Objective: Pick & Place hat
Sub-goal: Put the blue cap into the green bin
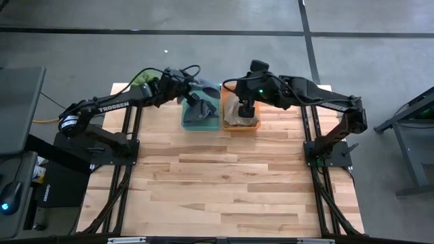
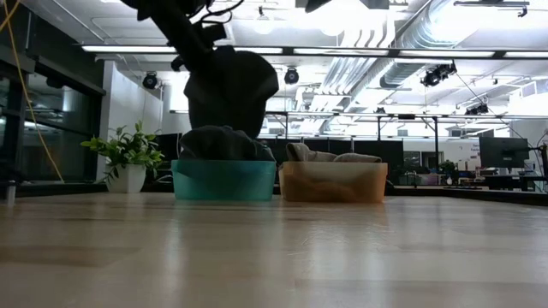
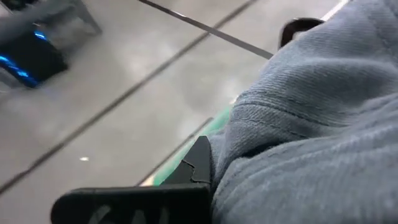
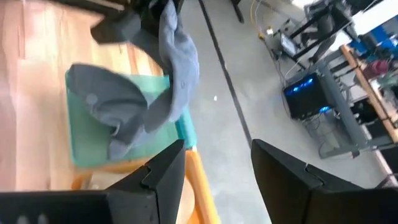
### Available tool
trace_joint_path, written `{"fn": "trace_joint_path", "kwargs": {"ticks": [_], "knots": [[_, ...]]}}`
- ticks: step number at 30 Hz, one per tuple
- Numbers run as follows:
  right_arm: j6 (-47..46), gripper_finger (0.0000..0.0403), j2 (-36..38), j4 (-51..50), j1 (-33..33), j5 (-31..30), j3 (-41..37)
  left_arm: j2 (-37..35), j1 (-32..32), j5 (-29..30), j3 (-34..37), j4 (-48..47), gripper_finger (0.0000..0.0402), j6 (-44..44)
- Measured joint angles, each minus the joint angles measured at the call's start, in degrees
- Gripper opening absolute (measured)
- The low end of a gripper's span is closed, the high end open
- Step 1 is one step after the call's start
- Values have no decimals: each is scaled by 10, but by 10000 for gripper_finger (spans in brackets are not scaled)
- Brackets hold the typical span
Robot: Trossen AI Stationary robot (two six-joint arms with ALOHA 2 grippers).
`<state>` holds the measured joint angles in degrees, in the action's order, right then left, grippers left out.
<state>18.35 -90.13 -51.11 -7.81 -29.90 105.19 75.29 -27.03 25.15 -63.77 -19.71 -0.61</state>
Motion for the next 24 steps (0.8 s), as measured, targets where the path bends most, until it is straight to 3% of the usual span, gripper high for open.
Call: {"fn": "trace_joint_path", "kwargs": {"ticks": [17, 24], "knots": [[-19, 179, 6, -31, 0, 6, 0, 5, -135, -279, 0, -1, 0, -44], [-19, 179, 6, -30, 0, 9, 0, 52, -158, -324, -1, 8, 0, -40]]}}
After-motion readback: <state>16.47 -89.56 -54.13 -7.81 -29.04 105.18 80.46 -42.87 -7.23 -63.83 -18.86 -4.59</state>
